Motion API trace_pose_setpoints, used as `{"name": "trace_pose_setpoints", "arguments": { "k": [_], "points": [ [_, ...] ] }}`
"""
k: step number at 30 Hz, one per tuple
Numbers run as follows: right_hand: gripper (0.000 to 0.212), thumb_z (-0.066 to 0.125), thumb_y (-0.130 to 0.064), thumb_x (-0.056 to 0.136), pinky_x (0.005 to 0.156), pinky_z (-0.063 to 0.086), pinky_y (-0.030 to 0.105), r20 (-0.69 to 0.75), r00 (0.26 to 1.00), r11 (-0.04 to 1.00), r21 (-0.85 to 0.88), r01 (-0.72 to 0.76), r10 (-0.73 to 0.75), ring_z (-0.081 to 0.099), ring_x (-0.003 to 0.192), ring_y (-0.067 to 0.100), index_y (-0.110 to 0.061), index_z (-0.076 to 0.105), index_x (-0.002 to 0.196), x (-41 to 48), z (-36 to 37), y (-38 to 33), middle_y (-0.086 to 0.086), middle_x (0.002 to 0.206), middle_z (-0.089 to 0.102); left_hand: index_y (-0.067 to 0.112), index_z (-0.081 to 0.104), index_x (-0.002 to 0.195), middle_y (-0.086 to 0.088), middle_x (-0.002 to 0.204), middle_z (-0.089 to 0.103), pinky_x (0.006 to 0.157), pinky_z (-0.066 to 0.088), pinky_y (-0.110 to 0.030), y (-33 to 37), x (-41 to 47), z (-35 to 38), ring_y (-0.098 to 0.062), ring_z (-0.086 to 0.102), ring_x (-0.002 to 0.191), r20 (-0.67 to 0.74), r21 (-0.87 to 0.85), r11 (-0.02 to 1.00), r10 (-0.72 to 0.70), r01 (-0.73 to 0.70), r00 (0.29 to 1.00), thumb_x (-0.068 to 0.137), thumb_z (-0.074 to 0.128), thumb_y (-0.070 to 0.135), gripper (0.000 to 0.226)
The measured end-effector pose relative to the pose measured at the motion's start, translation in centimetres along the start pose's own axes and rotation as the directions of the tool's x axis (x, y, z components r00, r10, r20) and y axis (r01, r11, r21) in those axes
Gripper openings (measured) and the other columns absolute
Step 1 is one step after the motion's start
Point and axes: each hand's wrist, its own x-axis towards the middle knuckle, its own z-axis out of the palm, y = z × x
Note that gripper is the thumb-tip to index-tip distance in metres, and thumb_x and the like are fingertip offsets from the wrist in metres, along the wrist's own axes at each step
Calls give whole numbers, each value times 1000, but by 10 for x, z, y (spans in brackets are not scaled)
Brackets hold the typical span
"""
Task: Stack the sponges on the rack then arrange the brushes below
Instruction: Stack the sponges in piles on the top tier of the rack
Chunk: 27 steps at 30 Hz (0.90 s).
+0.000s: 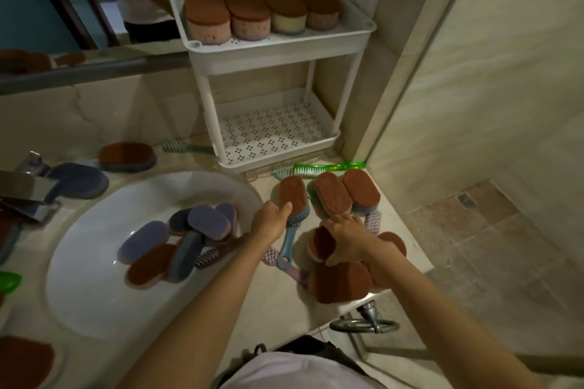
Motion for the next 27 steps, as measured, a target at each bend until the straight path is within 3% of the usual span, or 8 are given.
{"name": "trace_pose_setpoints", "arguments": {
  "k": [3,7,10,14,17,21,24,27],
  "points": [
    [76,69,-44,74,107,31,40,-119,993,997,79,-1,10,40,126,31,-14,37,136,4,0,1,9,137,44,-5,51,123,-25,126,56,92,52,-46,1,18,5,-39,56,113,-18,-52,996,-78,77,997,86,51,54,70],
    [59,70,-41,74,85,46,34,-294,948,923,384,-1,123,56,104,27,-13,40,116,7,-9,7,9,116,55,-2,49,128,-22,126,58,93,52,-44,10,29,12,-37,58,113,-72,-69,990,-127,123,989,76,61,59,81],
    [63,70,-40,76,70,41,24,-375,895,835,551,4,243,54,90,17,-11,36,120,6,-19,9,1,106,51,1,50,128,-18,128,59,94,52,-41,20,31,18,-34,58,115,-72,-85,980,-186,180,980,73,70,51,77],
    [65,70,-47,75,70,41,26,-398,836,781,622,-56,378,53,90,18,-11,37,118,15,-29,13,4,113,52,1,56,124,-15,124,62,90,52,-34,18,39,26,-30,60,112,-57,-136,963,-242,232,969,69,79,34,68],
    [66,69,-50,75,75,42,29,-375,828,766,636,-96,416,55,103,26,-11,39,118,25,-31,15,9,119,53,2,60,119,-14,120,65,87,51,-32,15,43,27,-28,62,109,52,-359,890,-282,282,958,68,81,22,58],
    [70,66,-54,74,82,46,34,-373,811,763,632,-134,452,55,108,26,-11,39,122,30,-35,14,9,122,55,9,55,127,-8,125,61,86,48,-31,24,35,17,-23,59,111,107,-527,798,-277,291,955,78,72,24,54],
    [67,68,-51,75,78,44,31,-417,774,740,666,-96,476,56,104,24,-11,39,120,28,-52,8,8,120,56,6,57,122,-9,115,64,83,48,-31,40,15,-9,-21,59,98,14,-486,856,-196,178,980,82,68,20,44],
    [62,70,-46,76,74,47,30,-494,725,713,701,6,479,60,100,25,-10,38,116,23,-84,-2,9,114,59,7,56,121,-10,115,64,84,48,-31,63,-13,-46,-22,60,101,-76,-330,944,-48,20,996,82,67,19,41]
  ]
}}
